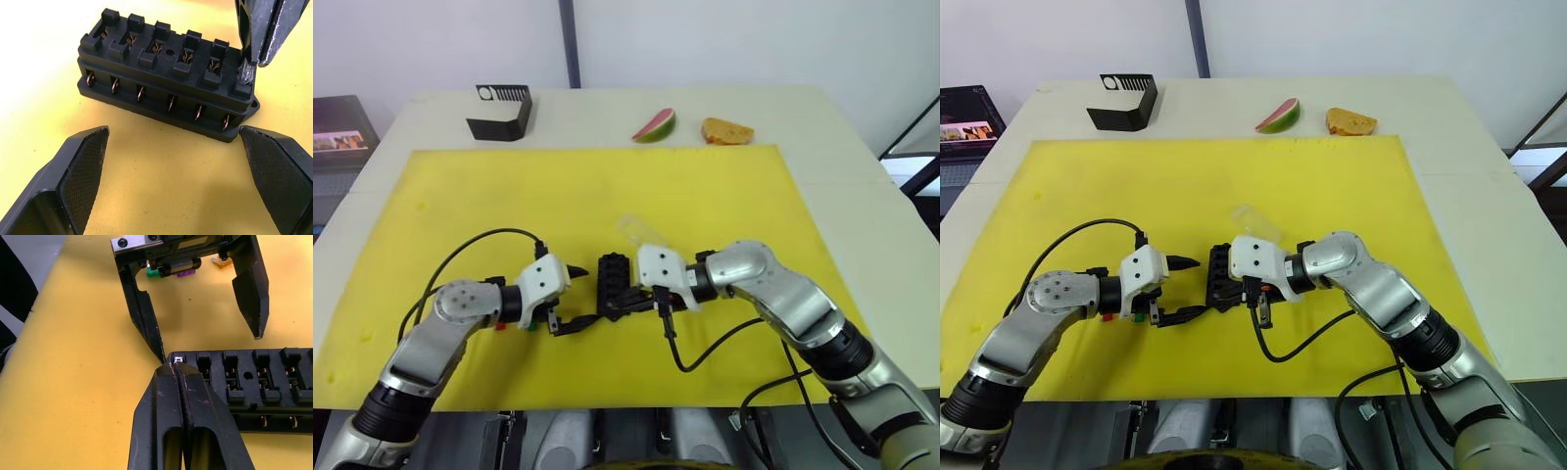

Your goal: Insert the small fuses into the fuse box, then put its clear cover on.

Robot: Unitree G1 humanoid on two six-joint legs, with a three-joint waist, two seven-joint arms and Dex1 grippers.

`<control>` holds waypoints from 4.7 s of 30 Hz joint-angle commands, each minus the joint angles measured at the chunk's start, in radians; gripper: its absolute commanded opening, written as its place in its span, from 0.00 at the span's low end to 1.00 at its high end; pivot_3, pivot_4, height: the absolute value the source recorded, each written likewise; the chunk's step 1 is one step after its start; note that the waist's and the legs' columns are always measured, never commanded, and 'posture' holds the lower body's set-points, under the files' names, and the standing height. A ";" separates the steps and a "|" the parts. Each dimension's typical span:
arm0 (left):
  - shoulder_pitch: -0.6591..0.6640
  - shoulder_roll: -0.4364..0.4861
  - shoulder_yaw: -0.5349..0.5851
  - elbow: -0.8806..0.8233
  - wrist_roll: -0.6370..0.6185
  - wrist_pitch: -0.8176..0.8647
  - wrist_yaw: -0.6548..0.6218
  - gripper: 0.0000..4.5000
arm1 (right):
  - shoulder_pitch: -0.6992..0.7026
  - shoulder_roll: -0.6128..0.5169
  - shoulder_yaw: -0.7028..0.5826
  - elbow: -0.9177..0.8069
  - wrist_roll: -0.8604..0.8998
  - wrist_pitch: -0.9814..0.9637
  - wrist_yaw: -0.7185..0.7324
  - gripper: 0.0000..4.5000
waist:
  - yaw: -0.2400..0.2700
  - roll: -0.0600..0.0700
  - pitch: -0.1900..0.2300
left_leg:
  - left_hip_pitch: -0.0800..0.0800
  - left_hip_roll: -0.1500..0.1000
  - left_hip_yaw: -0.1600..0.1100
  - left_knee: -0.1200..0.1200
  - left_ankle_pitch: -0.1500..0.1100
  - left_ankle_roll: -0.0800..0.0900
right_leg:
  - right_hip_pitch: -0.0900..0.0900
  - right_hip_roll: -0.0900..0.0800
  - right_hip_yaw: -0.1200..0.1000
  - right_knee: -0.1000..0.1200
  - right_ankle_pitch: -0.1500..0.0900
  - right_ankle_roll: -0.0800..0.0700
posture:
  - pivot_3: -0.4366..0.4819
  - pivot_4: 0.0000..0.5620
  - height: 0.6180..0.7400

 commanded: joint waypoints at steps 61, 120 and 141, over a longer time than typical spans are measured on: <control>0.043 0.340 0.274 0.511 -0.346 0.458 -0.533 0.49 | -0.217 -0.036 -0.102 -0.002 0.092 -0.020 0.103 1.00 | -0.003 0.001 0.001 | -0.002 -0.001 0.001 0.000 0.001 -0.002 | -0.003 -0.003 -0.002 0.001 0.000 0.000 | 0.48 0.27 1.00; 0.087 0.300 0.280 0.518 -0.392 0.504 -0.516 0.01 | -0.188 -0.045 -0.085 -0.036 0.065 -0.002 0.067 1.00 | -0.007 0.002 0.001 | -0.002 -0.002 0.001 0.000 0.000 0.001 | -0.003 -0.004 -0.002 0.001 0.000 0.000 | 0.48 0.27 1.00; -0.066 -0.135 0.636 -0.025 -1.050 0.793 0.204 0.01 | -0.224 0.394 -0.634 0.043 0.572 0.838 -0.341 1.00 | -0.009 0.000 0.000 | -0.002 -0.002 0.000 0.001 0.003 -0.006 | -0.003 -0.004 -0.002 0.003 0.000 0.000 | 0.48 0.27 1.00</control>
